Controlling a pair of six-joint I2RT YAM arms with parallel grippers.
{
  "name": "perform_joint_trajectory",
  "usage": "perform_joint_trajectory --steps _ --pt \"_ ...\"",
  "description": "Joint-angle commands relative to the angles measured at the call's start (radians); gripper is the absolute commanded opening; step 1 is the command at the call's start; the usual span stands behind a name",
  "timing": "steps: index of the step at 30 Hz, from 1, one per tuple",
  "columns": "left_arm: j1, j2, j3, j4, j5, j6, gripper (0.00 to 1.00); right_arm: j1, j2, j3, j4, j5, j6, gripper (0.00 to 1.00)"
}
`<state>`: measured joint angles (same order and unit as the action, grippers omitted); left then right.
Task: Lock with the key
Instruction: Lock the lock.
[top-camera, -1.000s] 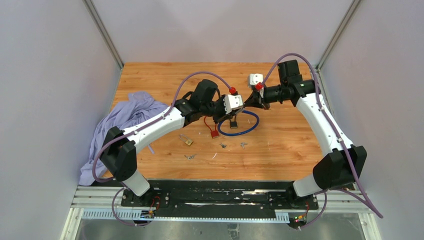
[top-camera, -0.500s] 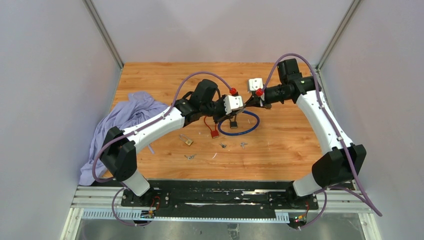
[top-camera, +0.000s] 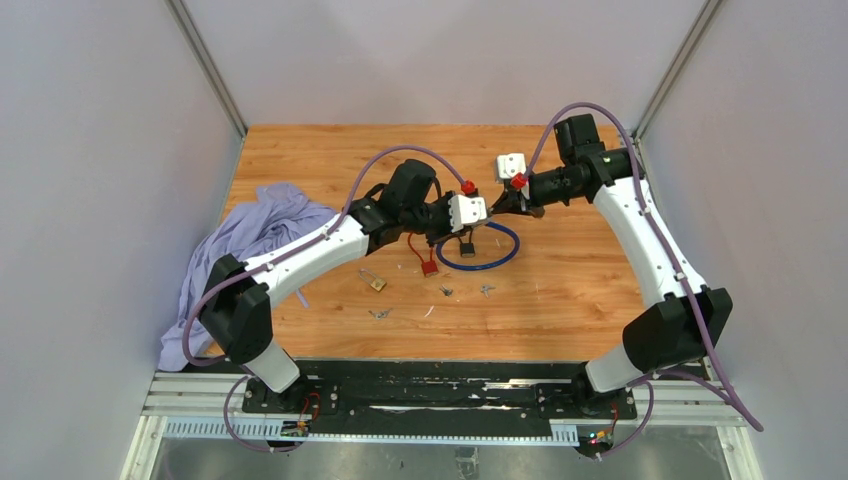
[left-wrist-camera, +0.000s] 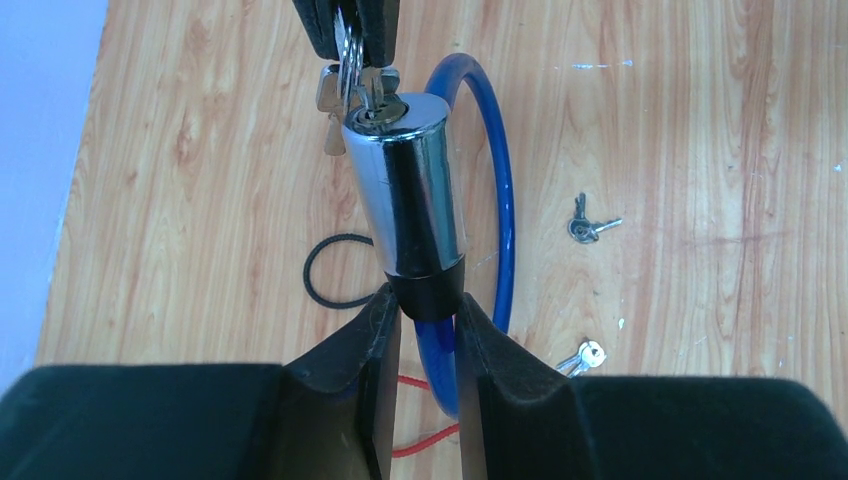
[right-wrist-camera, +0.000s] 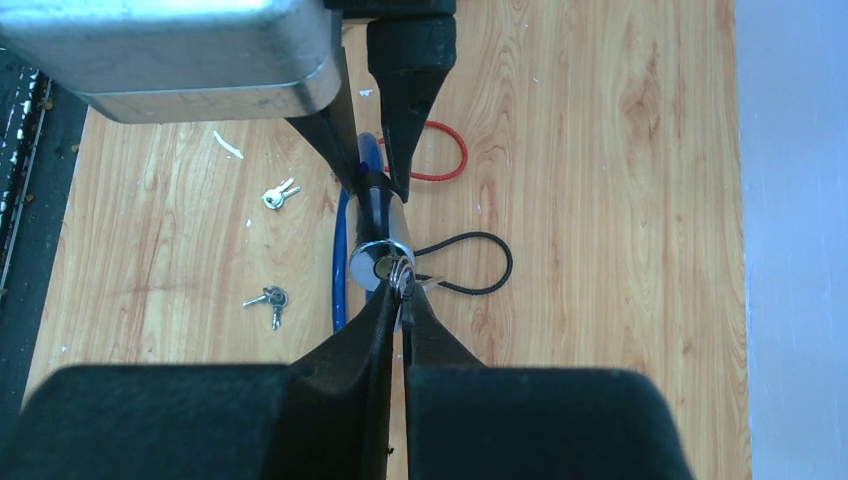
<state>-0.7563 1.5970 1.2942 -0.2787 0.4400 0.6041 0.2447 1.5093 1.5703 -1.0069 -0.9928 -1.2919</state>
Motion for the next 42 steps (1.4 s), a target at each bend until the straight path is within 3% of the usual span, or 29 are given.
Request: perform_joint_trajectory --steps 1,21,22,26,30,42 --pt "-0.005 -0.026 -0.034 -0.08 -0.026 0.03 0.0 0.001 -0.009 0.055 0.01 0.051 0.02 0.01" --pt "-0.005 -0.038 -0.044 -0.084 -0.066 0.043 0.0 0.002 -0.005 0.07 0.006 0.027 0.173 0.01" --pt "-0.005 -0.037 -0.042 -0.083 -0.064 0.041 0.0 0.003 -0.007 0.058 0.005 0.015 0.175 0.02" --pt "-0.005 -0.035 -0.036 -0.08 -0.062 0.037 0.0 0.011 -0.011 0.011 0.009 -0.004 0.194 0.25" --pt "-0.005 -0.029 -0.026 -0.08 -0.051 0.031 0.0 0.017 -0.006 -0.006 0.022 0.007 0.221 0.36" --pt "-0.005 -0.028 -0.018 -0.08 -0.066 0.025 0.0 0.041 0.012 -0.003 -0.005 -0.026 0.239 0.46"
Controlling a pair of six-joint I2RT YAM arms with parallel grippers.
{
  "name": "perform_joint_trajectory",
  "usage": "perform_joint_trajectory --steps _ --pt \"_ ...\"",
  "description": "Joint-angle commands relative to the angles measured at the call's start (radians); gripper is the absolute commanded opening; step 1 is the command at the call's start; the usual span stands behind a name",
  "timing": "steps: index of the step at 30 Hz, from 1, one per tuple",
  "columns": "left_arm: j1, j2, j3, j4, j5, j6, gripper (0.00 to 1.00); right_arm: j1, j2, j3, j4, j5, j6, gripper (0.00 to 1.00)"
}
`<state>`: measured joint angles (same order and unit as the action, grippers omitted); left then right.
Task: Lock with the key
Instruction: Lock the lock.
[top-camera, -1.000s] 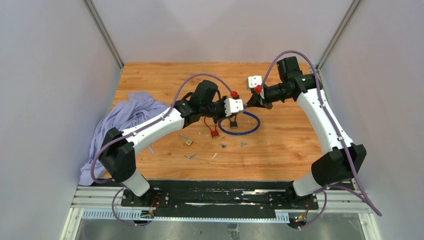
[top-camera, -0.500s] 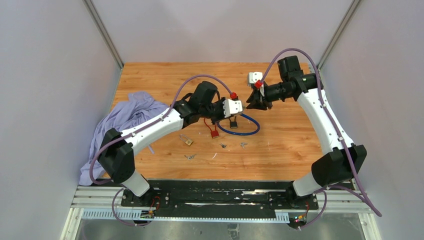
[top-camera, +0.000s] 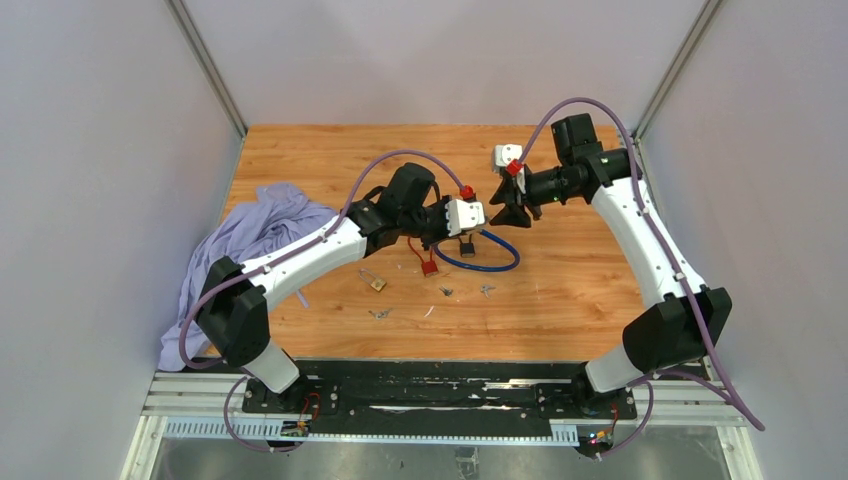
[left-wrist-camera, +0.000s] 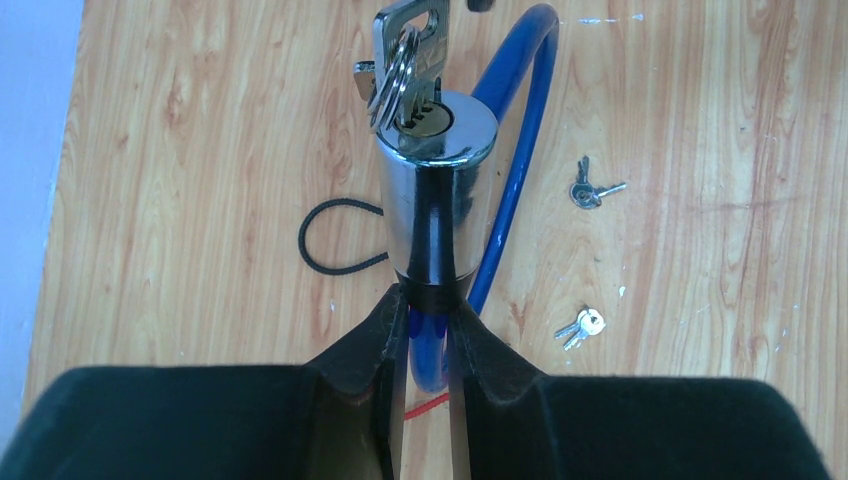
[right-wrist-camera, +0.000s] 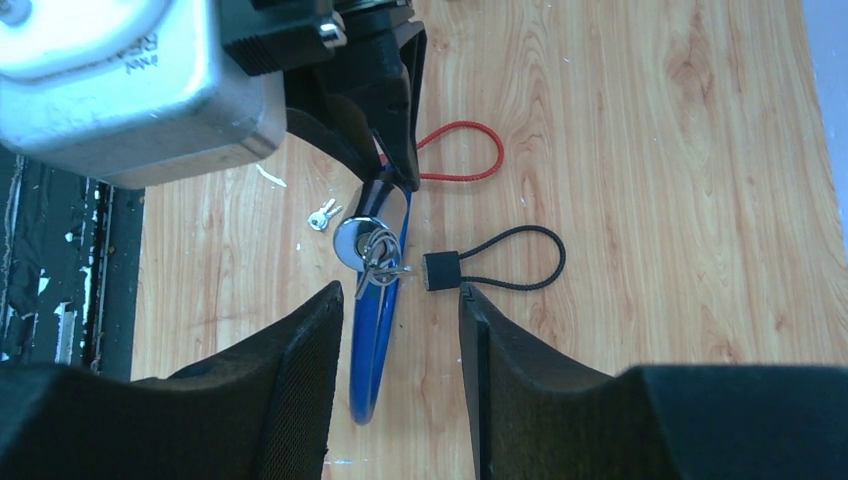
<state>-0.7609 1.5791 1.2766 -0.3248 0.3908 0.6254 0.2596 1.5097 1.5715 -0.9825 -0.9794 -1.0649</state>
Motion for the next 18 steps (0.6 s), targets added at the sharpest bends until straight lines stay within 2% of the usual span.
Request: perform_joint_trajectory --steps 1,8,18 --pt "0.0 -0.01 -0.001 -0.035 -0.018 0.002 0.0 0.029 0.012 -0.004 -0.039 -0.039 0.007 0.46" --pt "0.0 -0.009 0.001 -0.027 -0.016 -0.007 0.0 0.039 0.018 -0.009 -0.028 -0.052 0.045 0.45" --pt "-0.001 -0.014 -0.003 -0.021 -0.017 -0.015 0.0 0.075 0.035 -0.024 0.01 -0.014 0.055 0.19"
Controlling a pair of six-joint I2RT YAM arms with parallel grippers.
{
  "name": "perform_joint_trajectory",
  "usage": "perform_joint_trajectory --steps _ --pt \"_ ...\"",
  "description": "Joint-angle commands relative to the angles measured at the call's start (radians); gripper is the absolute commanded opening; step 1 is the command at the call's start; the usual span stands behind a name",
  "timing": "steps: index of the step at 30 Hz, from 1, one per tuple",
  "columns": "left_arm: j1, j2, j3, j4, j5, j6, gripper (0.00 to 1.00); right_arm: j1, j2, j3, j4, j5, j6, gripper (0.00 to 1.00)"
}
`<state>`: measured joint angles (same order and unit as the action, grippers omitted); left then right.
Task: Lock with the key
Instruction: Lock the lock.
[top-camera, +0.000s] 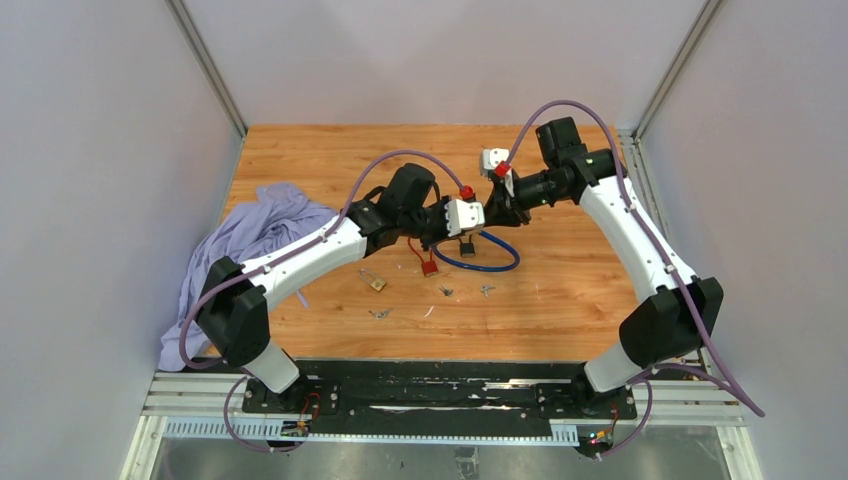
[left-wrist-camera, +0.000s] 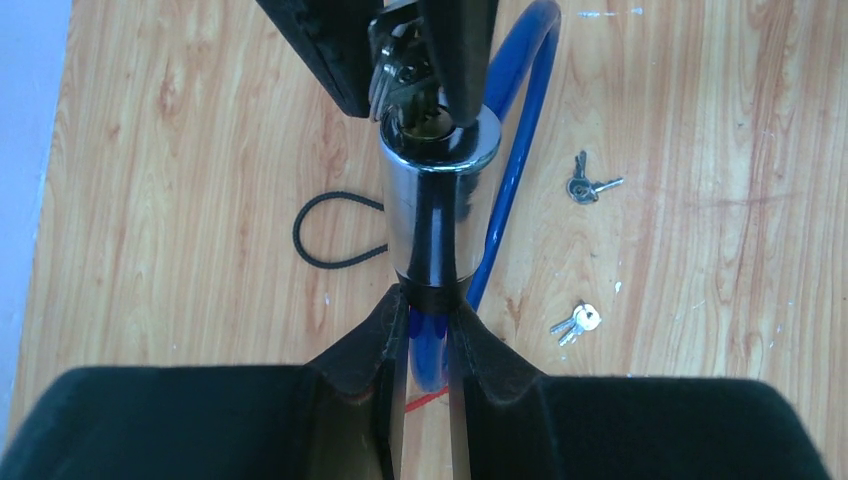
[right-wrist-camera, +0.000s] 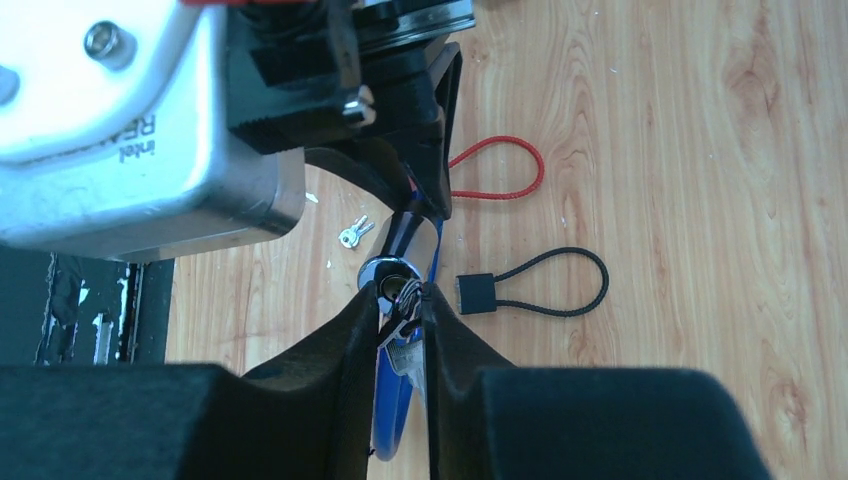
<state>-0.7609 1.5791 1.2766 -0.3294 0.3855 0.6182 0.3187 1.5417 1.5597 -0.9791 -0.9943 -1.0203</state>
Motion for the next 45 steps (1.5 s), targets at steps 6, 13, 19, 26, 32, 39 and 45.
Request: perform_joint_trajectory --steps 6,13,19,26,32,39,45 --pt "0.0 -0.018 -0.014 -0.012 -0.018 -0.006 0.0 0.016 -0.013 -0.013 0.008 0.041 -0.011 0.01" --pt "0.0 -0.024 -0.029 -0.014 -0.015 0.008 0.0 0.016 -0.044 -0.014 0.008 0.068 -0.058 0.01" --pt "0.0 -0.031 -0.046 -0.032 -0.033 0.047 0.0 0.016 -0.084 -0.029 -0.003 0.11 -0.164 0.01" --pt "0.0 -0.04 -0.068 -0.028 -0.107 0.098 0.0 0.014 -0.043 0.059 -0.046 0.168 -0.077 0.01" --pt "0.0 -0.038 -0.056 -0.048 -0.116 0.113 0.0 0.015 0.008 0.11 -0.107 0.194 0.011 0.01" --pt "0.0 -0.019 -0.045 -0.058 -0.114 0.101 0.0 0.012 -0.054 0.056 -0.047 0.245 0.048 0.01" --pt "0.001 -0.016 -0.056 -0.048 -0.129 0.101 0.0 0.006 -0.066 0.074 -0.072 0.25 0.075 0.01"
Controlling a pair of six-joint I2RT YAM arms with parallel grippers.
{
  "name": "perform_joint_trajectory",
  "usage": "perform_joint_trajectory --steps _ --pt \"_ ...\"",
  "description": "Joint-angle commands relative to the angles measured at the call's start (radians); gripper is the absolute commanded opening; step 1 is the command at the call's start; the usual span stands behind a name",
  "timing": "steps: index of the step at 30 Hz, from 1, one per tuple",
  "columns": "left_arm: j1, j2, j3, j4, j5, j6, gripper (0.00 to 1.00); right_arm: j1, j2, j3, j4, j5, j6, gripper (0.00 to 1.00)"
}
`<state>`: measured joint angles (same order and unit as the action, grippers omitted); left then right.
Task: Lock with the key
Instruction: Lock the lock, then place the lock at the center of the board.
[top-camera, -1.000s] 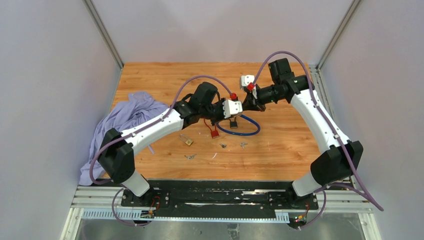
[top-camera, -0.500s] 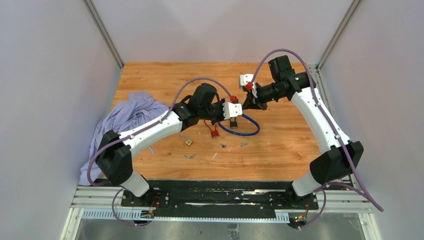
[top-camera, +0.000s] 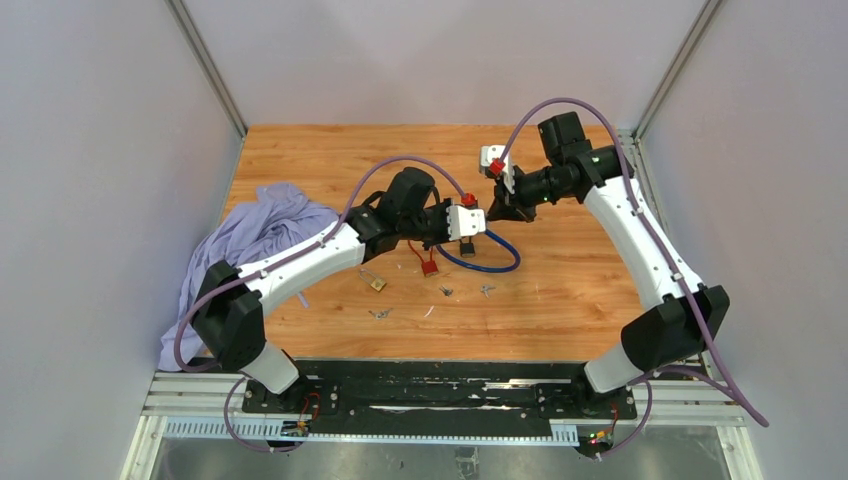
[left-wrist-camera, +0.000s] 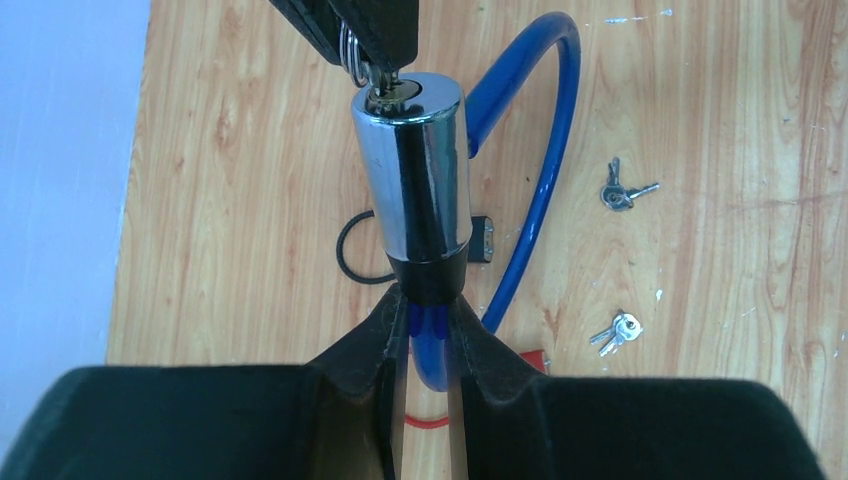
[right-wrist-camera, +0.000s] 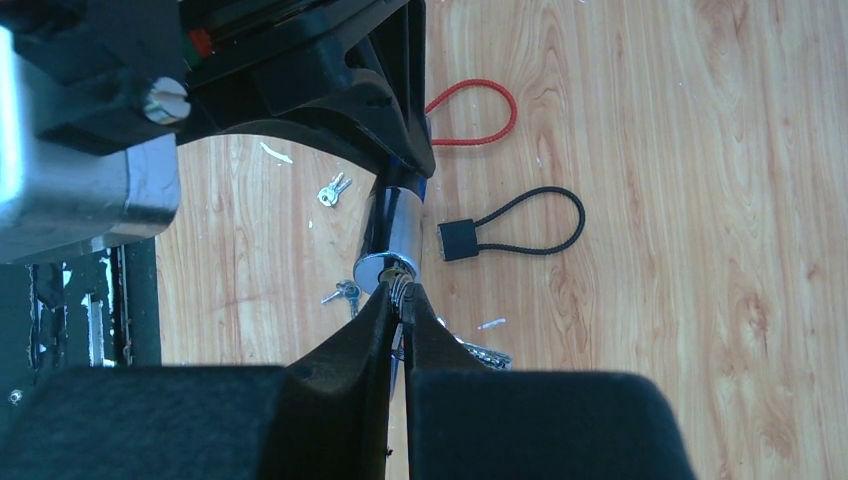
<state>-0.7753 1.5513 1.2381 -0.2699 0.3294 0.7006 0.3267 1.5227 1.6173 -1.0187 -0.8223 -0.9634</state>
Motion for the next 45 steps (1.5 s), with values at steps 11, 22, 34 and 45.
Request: perform_joint_trajectory --steps 11,22,34,45 --pt "0.016 0.03 0.012 -0.135 -0.082 0.017 0.0 -0.003 -0.035 0.052 -0.032 0.132 0.029 0.01" --pt "0.059 0.076 0.165 -0.126 -0.048 -0.171 0.0 -0.1 -0.099 0.004 0.043 0.14 0.247 0.01" --pt "0.062 0.208 0.51 -0.278 0.169 -0.499 0.0 -0.328 -0.306 -0.156 0.244 0.265 0.615 0.01" --pt "0.059 0.533 0.774 -0.161 0.274 -0.92 0.0 -0.405 -0.418 -0.285 0.238 0.375 0.659 0.01"
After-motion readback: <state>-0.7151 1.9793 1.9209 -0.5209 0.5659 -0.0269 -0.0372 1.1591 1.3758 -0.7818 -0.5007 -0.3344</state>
